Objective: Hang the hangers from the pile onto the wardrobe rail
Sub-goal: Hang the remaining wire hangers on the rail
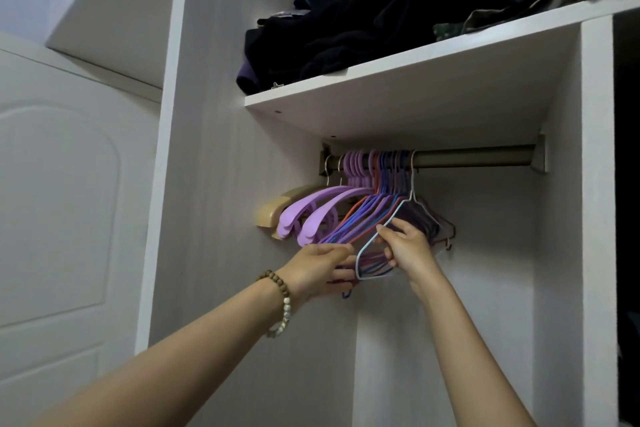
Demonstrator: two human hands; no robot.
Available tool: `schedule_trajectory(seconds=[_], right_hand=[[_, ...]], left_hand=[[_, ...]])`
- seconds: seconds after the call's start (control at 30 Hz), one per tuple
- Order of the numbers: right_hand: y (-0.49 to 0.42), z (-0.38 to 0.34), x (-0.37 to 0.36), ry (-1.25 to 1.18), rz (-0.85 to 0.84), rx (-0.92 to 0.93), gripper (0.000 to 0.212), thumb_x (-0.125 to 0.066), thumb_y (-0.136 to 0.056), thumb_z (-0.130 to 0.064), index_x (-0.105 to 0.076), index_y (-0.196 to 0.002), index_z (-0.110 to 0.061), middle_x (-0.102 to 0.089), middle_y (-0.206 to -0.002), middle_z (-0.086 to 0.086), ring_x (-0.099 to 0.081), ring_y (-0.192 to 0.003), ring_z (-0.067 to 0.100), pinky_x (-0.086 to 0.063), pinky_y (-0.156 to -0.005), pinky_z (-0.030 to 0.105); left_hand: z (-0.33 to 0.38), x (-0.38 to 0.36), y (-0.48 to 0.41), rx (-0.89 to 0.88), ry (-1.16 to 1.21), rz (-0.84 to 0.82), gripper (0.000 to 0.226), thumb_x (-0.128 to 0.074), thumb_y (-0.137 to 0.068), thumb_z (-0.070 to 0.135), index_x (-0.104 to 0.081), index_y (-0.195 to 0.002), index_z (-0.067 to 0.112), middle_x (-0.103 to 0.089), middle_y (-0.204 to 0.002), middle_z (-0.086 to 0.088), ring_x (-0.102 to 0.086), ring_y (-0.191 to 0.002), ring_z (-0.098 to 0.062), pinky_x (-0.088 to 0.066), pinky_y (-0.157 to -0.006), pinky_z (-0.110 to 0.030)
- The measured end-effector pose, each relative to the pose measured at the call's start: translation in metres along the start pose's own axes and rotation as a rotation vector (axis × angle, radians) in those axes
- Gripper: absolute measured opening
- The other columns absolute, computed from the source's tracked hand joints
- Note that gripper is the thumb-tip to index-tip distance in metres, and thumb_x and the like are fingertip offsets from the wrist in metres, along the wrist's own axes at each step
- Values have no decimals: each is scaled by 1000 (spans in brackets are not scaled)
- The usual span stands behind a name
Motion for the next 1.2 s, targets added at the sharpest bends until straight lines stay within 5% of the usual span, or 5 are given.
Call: schedule_trajectory(seconds=[0.13, 0.23, 0.6, 0.8, 1.2], right_hand=[[20, 6, -4, 166, 3, 10, 65, -62, -85, -41, -39, -138, -11, -55, -111, 7, -58, -91, 17, -48, -78, 27], [41, 0, -9, 317, 26, 61, 80, -62, -84, -46, -24, -147, -14, -21, -150, 8, -28, -139, 22, -25, -114, 34], [135, -67, -132, 279, -29, 468, 72, -66, -82, -34, -31, -144, -22, -16, -154, 1, -15, -142, 10, -14, -113, 24], [236, -89, -270, 214, -341, 500, 68, -56, -86, -48, -23, -144, -38, -5, -155, -18, -4, -143, 1, -12, -114, 28], [528, -41, -543, 235, -950, 469, 76, -55, -87, -49, -16, -148, -28, -3, -158, -7, -2, -146, 14, -8, -120, 35]], left_hand=[[-1, 13, 14, 1, 5, 37, 28, -46, -96, 21, -52, -121, 9, -63, -110, -5, -63, -85, -15, -55, -71, -23], [2, 26, 28, -31, -58, 75, 28, -47, -96, 24, -54, -120, 11, -60, -121, -6, -60, -96, -18, -53, -80, -29], [20, 147, 145, -254, -423, 358, 39, -50, -93, 36, -53, -128, 19, -59, -122, 5, -56, -111, -10, -44, -98, -28], [19, 268, 272, -278, -617, 672, 50, -47, -90, 46, -45, -135, 24, -49, -134, 12, -47, -120, -4, -34, -92, -17], [-90, 464, 628, 286, -837, 1214, 61, -33, -94, 49, -25, -146, 18, -28, -153, -1, -24, -141, -16, -19, -114, -33]])
Point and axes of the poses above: each hand's wrist, its own y-axis away from the middle knuckle, its own x-axis out of the back of the hand, z = x × y, the point moved 2 cm from there along -y, towards the middle knuckle
